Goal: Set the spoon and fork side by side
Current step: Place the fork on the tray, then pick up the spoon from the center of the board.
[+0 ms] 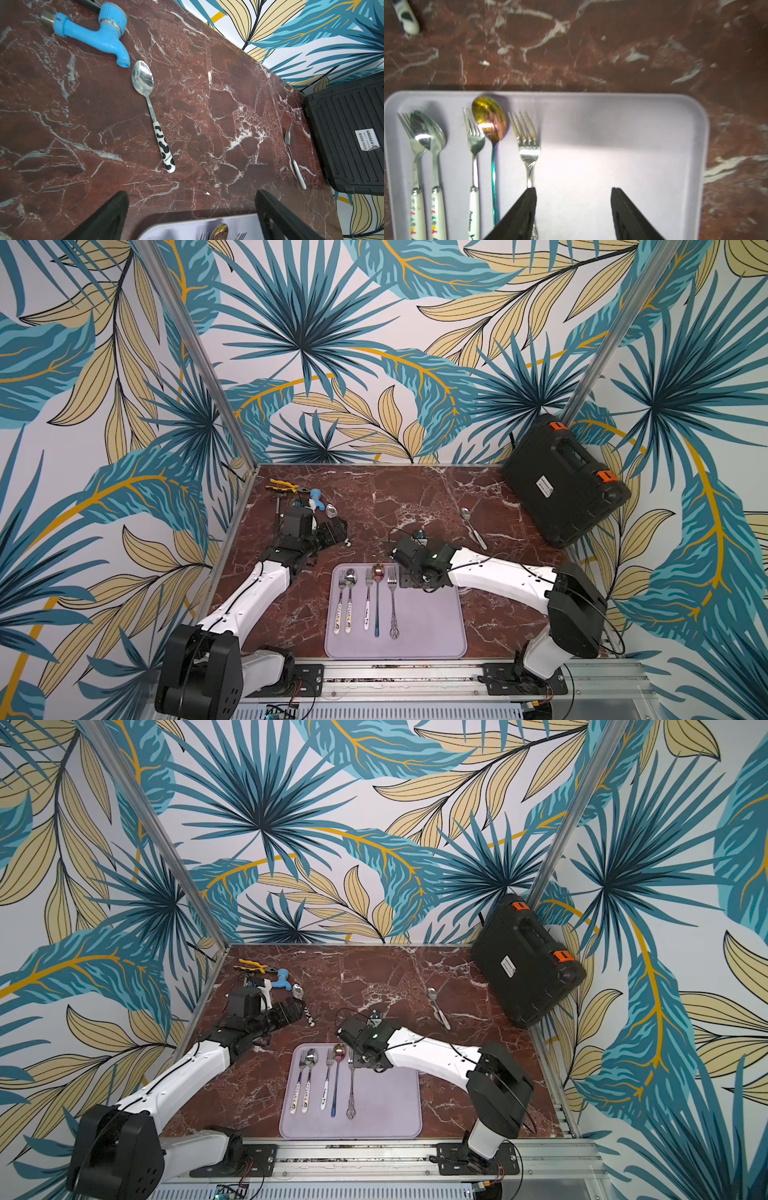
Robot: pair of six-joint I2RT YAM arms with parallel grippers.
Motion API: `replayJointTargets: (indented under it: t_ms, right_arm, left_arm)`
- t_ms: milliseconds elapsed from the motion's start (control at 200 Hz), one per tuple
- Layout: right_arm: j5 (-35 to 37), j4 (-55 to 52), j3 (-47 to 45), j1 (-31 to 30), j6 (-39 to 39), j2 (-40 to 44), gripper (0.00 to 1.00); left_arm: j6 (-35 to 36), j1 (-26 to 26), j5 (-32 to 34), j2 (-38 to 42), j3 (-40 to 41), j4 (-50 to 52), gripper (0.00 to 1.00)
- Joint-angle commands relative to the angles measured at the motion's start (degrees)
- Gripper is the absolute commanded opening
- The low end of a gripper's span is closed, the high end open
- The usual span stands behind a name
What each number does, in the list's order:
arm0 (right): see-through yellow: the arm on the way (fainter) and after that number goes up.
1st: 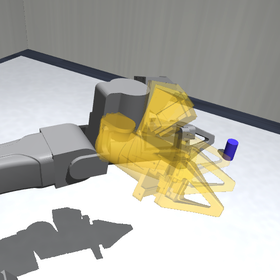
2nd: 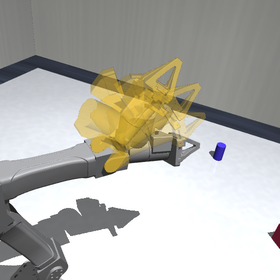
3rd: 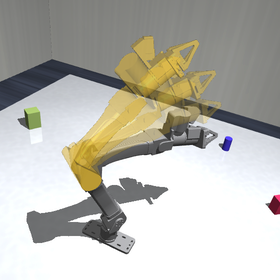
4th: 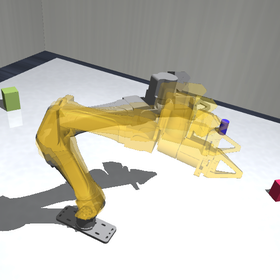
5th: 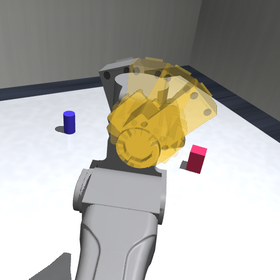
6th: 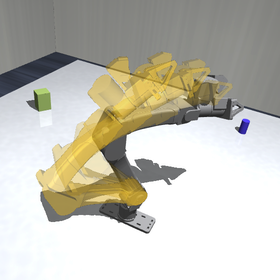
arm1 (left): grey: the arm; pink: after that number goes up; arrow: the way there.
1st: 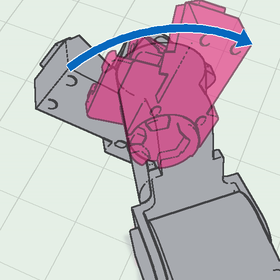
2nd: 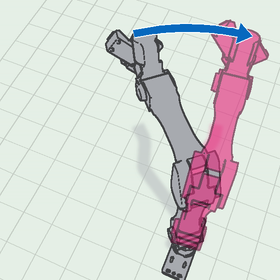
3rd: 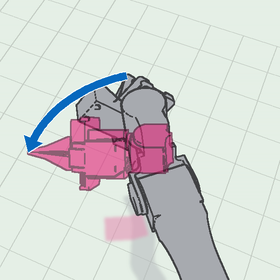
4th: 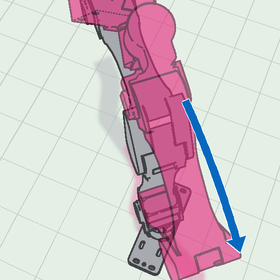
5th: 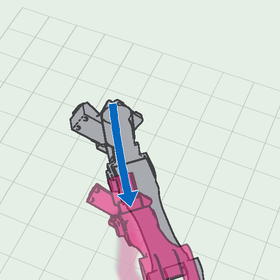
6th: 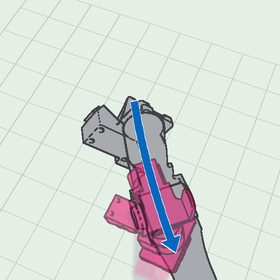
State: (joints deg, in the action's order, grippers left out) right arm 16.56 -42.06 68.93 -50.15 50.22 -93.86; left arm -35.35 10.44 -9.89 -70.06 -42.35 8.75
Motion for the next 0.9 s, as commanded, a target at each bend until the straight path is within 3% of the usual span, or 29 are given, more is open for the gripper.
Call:
replayJointTargets:
  t_ms: [0,250,546,896]
  right_arm:
    - [1.6,-2.9,-0.8,6.1,-8.8,1.3,0.66]
    - [0.3,-2.6,2.7,21.6,-21.9,-1.8,0.69]
    - [-3.2,-3.7,9.3,36.4,-31.2,-9.8,0.66]
    - [-6.9,-7.3,18.4,43.1,-36.3,-20.3,0.66]
  left_arm:
    - [0.5,-0.5,0.1,1.0,1.4,-0.7,1.00]
    - [0.6,-0.6,0.4,0.8,1.3,-0.6,1.00]
    - [0.7,-0.6,0.4,1.0,1.2,-0.5,1.00]
    - [0.9,-0.9,1.2,0.7,1.2,-0.3,1.00]
